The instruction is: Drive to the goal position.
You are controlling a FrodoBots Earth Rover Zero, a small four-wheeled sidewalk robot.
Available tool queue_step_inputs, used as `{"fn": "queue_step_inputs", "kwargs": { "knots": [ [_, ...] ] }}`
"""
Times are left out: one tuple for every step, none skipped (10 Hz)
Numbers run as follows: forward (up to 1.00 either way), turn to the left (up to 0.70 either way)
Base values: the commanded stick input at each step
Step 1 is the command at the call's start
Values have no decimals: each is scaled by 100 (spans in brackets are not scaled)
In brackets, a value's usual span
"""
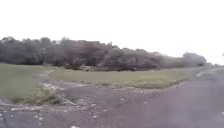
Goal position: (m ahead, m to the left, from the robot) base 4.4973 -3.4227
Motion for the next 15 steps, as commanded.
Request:
{"fn": "queue_step_inputs", "kwargs": {
  "knots": [
    [0,0],
    [0,0],
    [59,0],
    [100,0],
    [100,0],
    [100,0],
    [100,0],
    [100,0],
    [100,0],
    [100,0],
    [100,0],
    [100,0],
    [100,0],
    [100,0],
    [100,0]
  ]
}}
